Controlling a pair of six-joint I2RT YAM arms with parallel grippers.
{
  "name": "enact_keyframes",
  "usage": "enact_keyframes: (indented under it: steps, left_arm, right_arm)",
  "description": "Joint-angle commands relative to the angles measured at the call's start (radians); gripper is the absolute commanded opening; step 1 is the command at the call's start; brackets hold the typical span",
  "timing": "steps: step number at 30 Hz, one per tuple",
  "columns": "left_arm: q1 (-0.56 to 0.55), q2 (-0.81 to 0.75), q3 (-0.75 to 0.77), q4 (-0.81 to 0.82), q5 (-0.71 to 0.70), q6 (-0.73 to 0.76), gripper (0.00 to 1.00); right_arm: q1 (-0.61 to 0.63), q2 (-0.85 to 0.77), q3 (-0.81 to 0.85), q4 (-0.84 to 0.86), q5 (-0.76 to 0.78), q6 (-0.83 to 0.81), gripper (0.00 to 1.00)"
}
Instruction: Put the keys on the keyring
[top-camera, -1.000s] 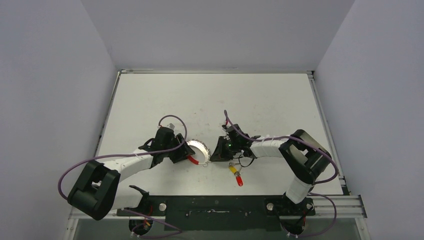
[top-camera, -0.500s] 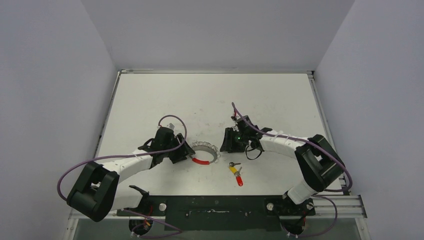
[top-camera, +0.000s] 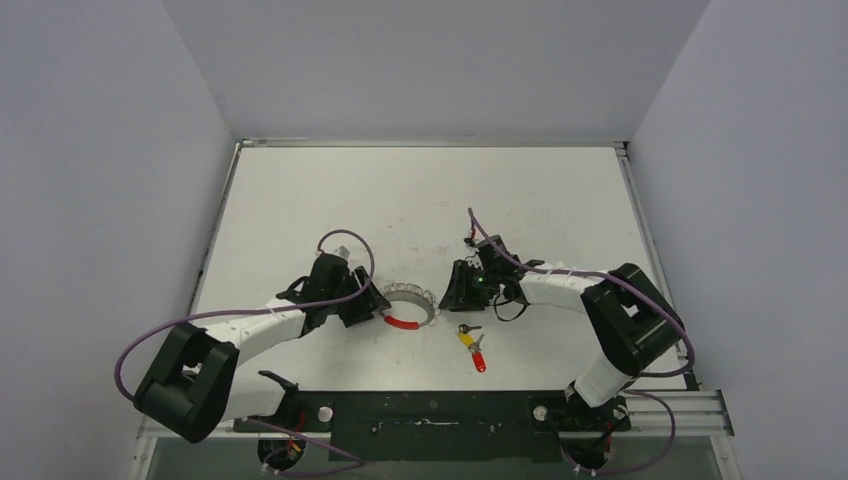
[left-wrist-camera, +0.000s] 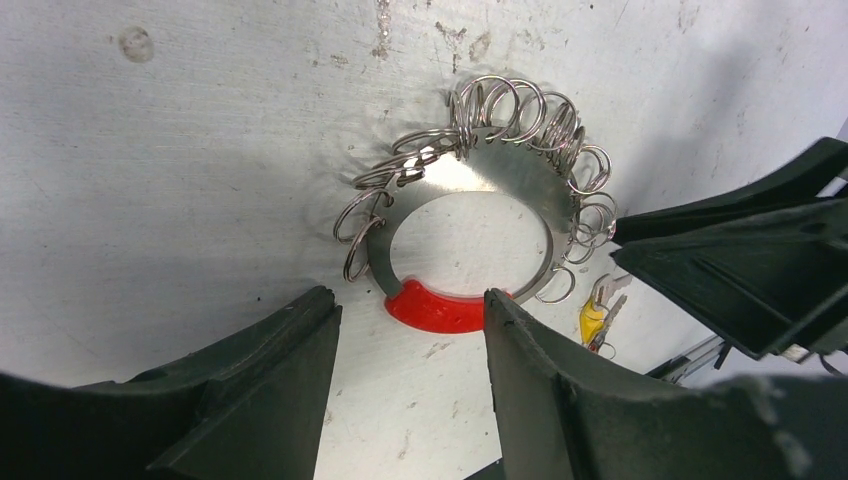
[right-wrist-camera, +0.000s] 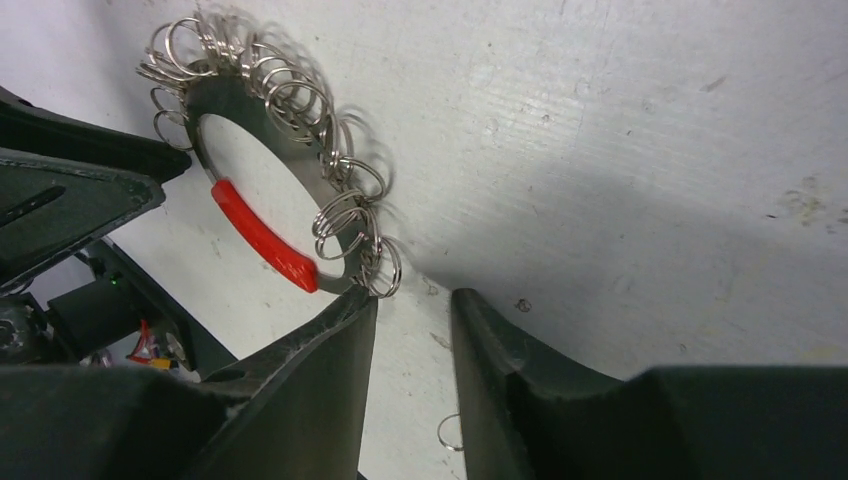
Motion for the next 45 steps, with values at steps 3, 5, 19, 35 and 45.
enact_keyframes:
  steps: [3,5,19,35,45]
  left_arm:
    - [-0.011,0.027,0.022,-0.020,-0.012,0.024,0.53]
    - [-0.012,0.022,0.023,-0.023,-0.015,0.023,0.53]
    - [-0.013,-0.012,0.035,-0.075,-0.049,0.032,0.54]
    - [-0.020,-0.048,0.034,-0.084,-0.055,0.044,0.54]
    - [-0.032,-0.148,-0.001,-0.033,-0.060,0.049,0.57]
  right_arm:
    - [0.001,0.095,-0.016,0.158,-0.076,0.084,0.31]
    - [0.001,0.118,-0.022,0.181,-0.083,0.100,0.27]
    - [0.001,0.132,0.048,0.056,-0.050,-0.013,0.02]
    - [0.126,0.199,0.367,-0.428,0.177,-0.385,0.23]
    - [-0.012,0.070,0.213,-0.221,-0.022,-0.277,0.51]
